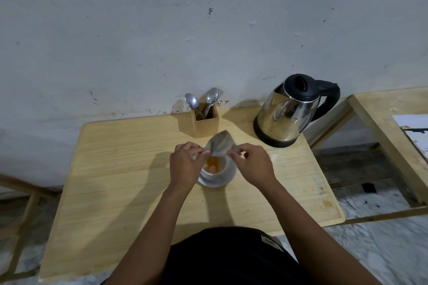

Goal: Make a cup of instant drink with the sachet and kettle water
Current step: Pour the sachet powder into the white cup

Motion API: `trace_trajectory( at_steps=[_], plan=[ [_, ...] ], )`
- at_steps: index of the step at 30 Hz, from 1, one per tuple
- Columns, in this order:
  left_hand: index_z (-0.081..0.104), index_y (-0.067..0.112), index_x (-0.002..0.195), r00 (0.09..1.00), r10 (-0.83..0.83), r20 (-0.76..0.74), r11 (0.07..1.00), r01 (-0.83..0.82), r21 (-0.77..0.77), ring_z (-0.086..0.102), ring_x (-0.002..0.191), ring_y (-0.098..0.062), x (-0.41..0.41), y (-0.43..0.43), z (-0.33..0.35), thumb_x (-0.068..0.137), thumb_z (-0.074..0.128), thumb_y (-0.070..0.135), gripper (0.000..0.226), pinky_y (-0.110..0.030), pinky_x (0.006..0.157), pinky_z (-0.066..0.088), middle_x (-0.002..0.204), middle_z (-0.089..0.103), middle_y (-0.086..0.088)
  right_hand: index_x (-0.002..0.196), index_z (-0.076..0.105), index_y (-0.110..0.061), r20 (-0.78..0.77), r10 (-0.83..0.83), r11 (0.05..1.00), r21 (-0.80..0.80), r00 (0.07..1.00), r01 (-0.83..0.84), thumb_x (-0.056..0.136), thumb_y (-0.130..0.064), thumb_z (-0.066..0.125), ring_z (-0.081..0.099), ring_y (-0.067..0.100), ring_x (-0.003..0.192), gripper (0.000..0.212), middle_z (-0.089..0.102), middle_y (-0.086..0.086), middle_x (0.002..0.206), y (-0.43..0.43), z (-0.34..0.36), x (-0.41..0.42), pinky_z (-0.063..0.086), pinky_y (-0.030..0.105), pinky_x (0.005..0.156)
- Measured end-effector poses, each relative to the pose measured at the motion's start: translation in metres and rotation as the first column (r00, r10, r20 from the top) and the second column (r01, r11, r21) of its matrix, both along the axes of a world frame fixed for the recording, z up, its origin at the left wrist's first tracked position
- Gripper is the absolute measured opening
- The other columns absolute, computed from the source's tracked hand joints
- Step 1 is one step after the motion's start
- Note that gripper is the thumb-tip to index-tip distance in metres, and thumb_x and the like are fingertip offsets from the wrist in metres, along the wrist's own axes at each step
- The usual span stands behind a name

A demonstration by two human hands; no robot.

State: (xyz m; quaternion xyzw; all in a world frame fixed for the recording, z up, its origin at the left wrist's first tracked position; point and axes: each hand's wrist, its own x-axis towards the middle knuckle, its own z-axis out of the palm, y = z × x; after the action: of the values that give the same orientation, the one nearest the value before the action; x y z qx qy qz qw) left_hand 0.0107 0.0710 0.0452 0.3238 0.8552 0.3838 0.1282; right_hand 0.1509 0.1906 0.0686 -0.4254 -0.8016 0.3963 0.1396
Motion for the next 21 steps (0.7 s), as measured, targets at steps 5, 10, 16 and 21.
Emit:
trace_trajectory(
  at_steps=[5, 10, 16, 21],
  plan=[
    [0.076, 0.012, 0.088, 1.0, 0.015, 0.011, 1.0, -0.015, 0.003, 0.052, 0.1, -0.02, 0.001, 0.001, 0.001, 0.084, 0.068, 0.032, 0.022, -0.047, 0.089, 0.045, 0.091, 0.067, 0.003, 0.078, 0.071, -0.024, -0.009, 0.032, 0.999, -0.026, 0.999, -0.032, 0.086, -0.039, 0.068, 0.056, 0.007, 0.063, 0.017, 0.066, -0.009, 0.073, -0.001, 0.0, 0.002, 0.043, 0.028, 0.061],
    [0.077, 0.014, 0.089, 1.0, 0.008, 0.014, 1.0, -0.008, 0.004, 0.053, 0.1, -0.02, 0.003, -0.001, 0.002, 0.084, 0.068, 0.033, 0.021, -0.047, 0.089, 0.045, 0.089, 0.065, 0.007, 0.087, 0.073, -0.025, 0.011, -0.022, 1.0, 0.009, 1.0, 0.022, 0.088, -0.038, 0.067, 0.054, 0.002, 0.064, 0.015, 0.064, -0.018, 0.079, -0.006, -0.003, 0.008, 0.044, 0.027, 0.065],
    [0.075, 0.018, 0.096, 0.997, 0.011, 0.083, 1.0, -0.01, -0.008, 0.051, 0.108, -0.019, 0.002, -0.002, 0.002, 0.082, 0.069, 0.039, 0.025, -0.038, 0.093, 0.044, 0.105, 0.066, 0.004, 0.09, 0.072, -0.027, -0.032, -0.124, 0.981, 0.148, 0.992, 0.128, 0.089, -0.033, 0.066, 0.052, 0.002, 0.067, 0.008, 0.065, -0.016, 0.086, -0.005, -0.002, 0.014, 0.044, 0.026, 0.067],
    [0.072, 0.02, 0.098, 0.917, 0.183, 0.354, 0.976, -0.214, 0.05, 0.059, 0.106, -0.018, -0.004, -0.012, 0.022, 0.087, 0.057, 0.052, 0.037, -0.032, 0.089, 0.045, 0.104, 0.064, 0.004, 0.081, 0.066, -0.019, -0.179, -0.143, 0.969, 0.172, 0.973, 0.175, 0.088, -0.029, 0.068, 0.055, 0.001, 0.068, 0.013, 0.063, -0.012, 0.08, -0.01, -0.003, 0.019, 0.035, 0.02, 0.058]
  ],
)
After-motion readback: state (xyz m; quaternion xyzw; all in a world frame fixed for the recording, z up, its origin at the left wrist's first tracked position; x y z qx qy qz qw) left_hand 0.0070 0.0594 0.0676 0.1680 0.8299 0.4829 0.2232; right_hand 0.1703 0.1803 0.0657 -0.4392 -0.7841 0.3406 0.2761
